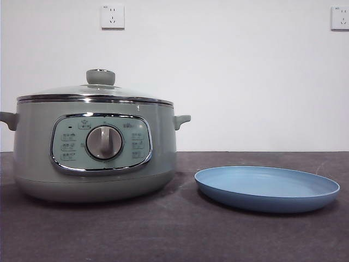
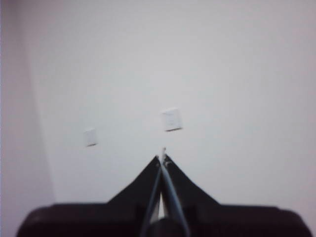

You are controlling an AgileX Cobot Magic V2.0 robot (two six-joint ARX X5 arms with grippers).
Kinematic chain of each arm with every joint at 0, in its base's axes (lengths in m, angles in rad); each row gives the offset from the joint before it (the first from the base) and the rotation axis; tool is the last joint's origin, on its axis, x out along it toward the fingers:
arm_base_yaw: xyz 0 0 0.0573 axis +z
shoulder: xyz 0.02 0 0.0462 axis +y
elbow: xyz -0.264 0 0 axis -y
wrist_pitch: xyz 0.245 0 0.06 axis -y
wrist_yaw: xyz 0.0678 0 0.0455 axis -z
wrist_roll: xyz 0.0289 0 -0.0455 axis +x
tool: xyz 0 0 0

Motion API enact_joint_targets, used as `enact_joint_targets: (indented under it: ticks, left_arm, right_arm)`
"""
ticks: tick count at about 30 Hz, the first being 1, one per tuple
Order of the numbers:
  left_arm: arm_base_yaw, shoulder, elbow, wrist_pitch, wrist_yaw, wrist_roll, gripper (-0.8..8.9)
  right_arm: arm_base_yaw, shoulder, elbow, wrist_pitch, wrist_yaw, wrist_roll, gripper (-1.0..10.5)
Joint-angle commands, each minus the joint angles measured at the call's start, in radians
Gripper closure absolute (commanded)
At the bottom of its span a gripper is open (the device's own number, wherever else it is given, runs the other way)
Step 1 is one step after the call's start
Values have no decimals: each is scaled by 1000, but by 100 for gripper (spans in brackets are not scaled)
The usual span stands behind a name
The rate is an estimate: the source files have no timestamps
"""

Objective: Take the potato out from the steamer,put the potato on the plate,close the lid

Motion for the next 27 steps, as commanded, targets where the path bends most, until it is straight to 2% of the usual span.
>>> enact_joint_targets:
  ticks: [1, 4, 7, 10, 13, 15, 17, 19, 21, 22, 23, 27]
  left_arm:
    - [3, 98, 121, -71, 43, 84, 822]
    - [3, 216, 253, -173, 126, 113, 822]
    - [3, 333, 369, -268, 250, 128, 822]
    - [3, 446, 461, -349, 384, 135, 821]
    - [2, 548, 526, -437, 468, 159, 821]
    - [1, 605, 551, -484, 473, 173, 813]
    - [0, 650, 553, -508, 463, 174, 757]
    - [0, 691, 553, -543, 399, 175, 542]
    - [-3, 719, 553, -579, 333, 180, 376]
    - [-9, 737, 553, -595, 302, 192, 345]
    - [-14, 750, 553, -603, 290, 209, 346]
    - [-52, 806, 553, -608, 285, 246, 346]
  right_arm:
    - [2, 97, 127, -45, -50, -78, 955]
    - [2, 206, 254, -122, -109, -106, 955]
    - [2, 311, 362, -217, -167, -164, 955]
    - [4, 409, 438, -304, -225, -215, 954]
    - [8, 500, 491, -405, -296, -253, 946]
    - [15, 554, 512, -480, -322, -285, 941]
    - [27, 600, 520, -543, -320, -293, 863]
    - [41, 644, 520, -596, -317, -293, 640]
    - [51, 673, 520, -637, -312, -293, 442]
    - [58, 691, 520, -656, -309, -294, 360]
    - [63, 703, 520, -666, -307, -295, 343]
    - [101, 732, 520, -684, -212, -325, 349]
